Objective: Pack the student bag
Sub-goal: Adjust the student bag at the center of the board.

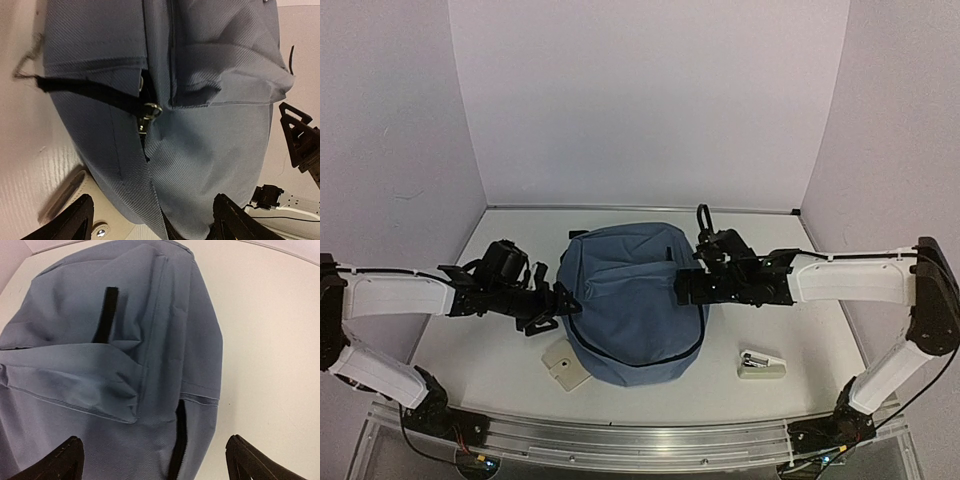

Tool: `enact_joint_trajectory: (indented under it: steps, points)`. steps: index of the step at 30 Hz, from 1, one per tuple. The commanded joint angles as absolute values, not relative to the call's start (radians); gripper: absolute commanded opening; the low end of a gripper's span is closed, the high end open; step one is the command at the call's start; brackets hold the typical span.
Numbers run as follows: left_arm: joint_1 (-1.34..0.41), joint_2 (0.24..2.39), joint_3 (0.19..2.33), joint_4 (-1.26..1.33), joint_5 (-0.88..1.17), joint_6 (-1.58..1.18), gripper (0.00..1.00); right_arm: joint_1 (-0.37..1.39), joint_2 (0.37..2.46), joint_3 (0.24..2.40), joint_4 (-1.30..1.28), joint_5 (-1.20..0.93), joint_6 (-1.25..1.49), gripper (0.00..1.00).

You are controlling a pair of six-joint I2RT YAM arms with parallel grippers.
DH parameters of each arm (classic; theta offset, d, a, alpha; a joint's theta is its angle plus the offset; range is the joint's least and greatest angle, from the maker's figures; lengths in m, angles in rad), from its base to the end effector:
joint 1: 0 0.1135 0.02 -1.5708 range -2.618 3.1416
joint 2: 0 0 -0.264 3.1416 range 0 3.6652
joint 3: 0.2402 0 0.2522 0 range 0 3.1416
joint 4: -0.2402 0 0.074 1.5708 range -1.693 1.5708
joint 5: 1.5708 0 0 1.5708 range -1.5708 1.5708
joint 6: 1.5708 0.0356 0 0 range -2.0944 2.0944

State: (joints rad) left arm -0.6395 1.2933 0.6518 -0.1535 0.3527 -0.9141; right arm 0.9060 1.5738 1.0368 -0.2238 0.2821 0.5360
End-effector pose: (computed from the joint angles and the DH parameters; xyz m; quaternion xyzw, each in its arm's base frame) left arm 0.1973 -0.1621 0.1922 -0.0590 0.9119 -0.3769 0.1517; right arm 0.2177 0.2617 0.2291 -0.1129 0.9046 0.1605 0.3783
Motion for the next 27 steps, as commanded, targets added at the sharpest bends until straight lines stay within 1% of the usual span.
enact_joint_trajectory:
  steps: [1, 3, 4, 6, 7, 8, 9, 11, 13, 14, 15, 17, 20, 22, 25, 27]
  points:
    - [-0.702, 1.382, 0.7, -0.078, 0.334, -0.976, 0.82, 0.845, 1.558, 1.001, -0.139, 0.143, 0.526, 0.98]
    - [-0.711, 1.421, 0.715, -0.098, 0.301, -0.988, 0.78, 0.828, 1.569, 0.992, -0.095, 0.086, 0.525, 0.93]
    - [-0.712, 1.433, 0.715, -0.1, 0.282, -0.997, 0.71, 0.823, 1.579, 0.987, -0.076, 0.062, 0.525, 0.86]
    - [-0.712, 1.447, 0.717, -0.111, 0.246, -0.995, 0.54, 0.815, 1.598, 0.979, -0.051, 0.036, 0.531, 0.76]
    - [-0.711, 1.454, 0.723, -0.117, 0.228, -0.991, 0.42, 0.812, 1.609, 0.971, -0.034, 0.021, 0.534, 0.71]
    - [-0.712, 1.457, 0.728, -0.119, 0.218, -0.986, 0.32, 0.807, 1.62, 0.965, -0.023, 0.012, 0.536, 0.66]
    - [-0.712, 1.462, 0.733, -0.115, 0.211, -0.978, 0.26, 0.803, 1.629, 0.955, -0.011, -0.001, 0.544, 0.62]
    - [-0.709, 1.481, 0.755, -0.127, 0.194, -0.953, 0.12, 0.802, 1.642, 0.939, 0.024, -0.032, 0.555, 0.5]
    - [-0.694, 1.512, 0.803, -0.17, 0.175, -0.914, 0.01, 0.802, 1.638, 0.92, 0.055, -0.057, 0.568, 0.3]
    - [-0.679, 1.531, 0.819, -0.184, 0.174, -0.892, 0.0, 0.802, 1.632, 0.908, 0.066, -0.065, 0.576, 0.2]
    - [-0.657, 1.545, 0.831, -0.188, 0.181, -0.875, 0.0, 0.802, 1.625, 0.899, 0.073, -0.068, 0.583, 0.13]
    - [-0.595, 1.563, 0.84, -0.171, 0.21, -0.844, 0.0, 0.802, 1.609, 0.882, 0.076, -0.069, 0.593, 0.01]
    - [-0.5, 1.599, 0.881, -0.145, 0.275, -0.774, 0.0, 0.804, 1.572, 0.854, 0.086, -0.082, 0.593, 0.0]
    - [-0.472, 1.647, 0.959, -0.154, 0.305, -0.694, 0.0, 0.809, 1.551, 0.841, 0.099, -0.1, 0.606, 0.0]
    - [-0.452, 1.767, 1.148, -0.251, 0.308, -0.582, 0.0, 0.862, 1.534, 0.829, 0.136, -0.094, 0.648, 0.0]
    - [-0.436, 1.852, 1.278, -0.299, 0.314, -0.525, 0.0, 0.926, 1.533, 0.832, 0.161, -0.052, 0.688, 0.0]
